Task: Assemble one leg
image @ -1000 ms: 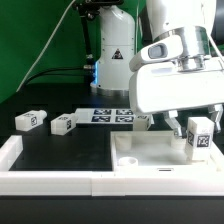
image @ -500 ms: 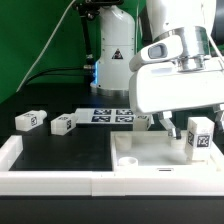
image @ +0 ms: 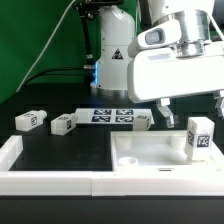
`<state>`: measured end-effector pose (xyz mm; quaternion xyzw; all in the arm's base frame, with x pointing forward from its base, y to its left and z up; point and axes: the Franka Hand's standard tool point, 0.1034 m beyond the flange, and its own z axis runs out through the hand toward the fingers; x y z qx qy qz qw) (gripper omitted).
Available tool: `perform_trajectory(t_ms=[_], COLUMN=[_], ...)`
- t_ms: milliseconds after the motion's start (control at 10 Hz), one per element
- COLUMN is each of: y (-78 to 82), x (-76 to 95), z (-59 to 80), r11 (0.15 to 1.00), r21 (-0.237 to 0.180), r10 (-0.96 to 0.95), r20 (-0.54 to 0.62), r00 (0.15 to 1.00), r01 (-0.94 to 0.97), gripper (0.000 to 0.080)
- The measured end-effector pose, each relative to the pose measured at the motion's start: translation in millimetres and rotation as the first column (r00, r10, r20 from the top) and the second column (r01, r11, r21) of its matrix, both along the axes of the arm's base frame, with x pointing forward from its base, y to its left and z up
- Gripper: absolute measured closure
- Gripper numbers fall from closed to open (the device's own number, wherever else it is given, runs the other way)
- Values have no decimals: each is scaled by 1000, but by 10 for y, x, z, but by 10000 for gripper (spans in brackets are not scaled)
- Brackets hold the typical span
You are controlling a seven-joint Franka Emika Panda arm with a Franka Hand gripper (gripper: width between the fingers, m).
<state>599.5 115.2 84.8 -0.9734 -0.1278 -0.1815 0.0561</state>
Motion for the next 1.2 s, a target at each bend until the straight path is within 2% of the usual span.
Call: perform_trajectory(t_ms=[100,200,400,500,900,1000,1200], y=[13,65,47,11,9,-16,27], x=[5,-61,-52,-1,15,22,14], z=[5,-29,-23,-35,-45,-47,-57], r11=[1000,1000,999,998,999,997,995], r21=[2,10,-3,0,-1,-26,-41], r10=[0,5,34,58,45,-76,-102], r20=[-16,-125,-325,-355,-345,-358,-356], r00=[1000,992,945,933,938,931,929], r01=[0,-4,-37,-62,-48,71,94], gripper=[151,151,151,151,151,151,151])
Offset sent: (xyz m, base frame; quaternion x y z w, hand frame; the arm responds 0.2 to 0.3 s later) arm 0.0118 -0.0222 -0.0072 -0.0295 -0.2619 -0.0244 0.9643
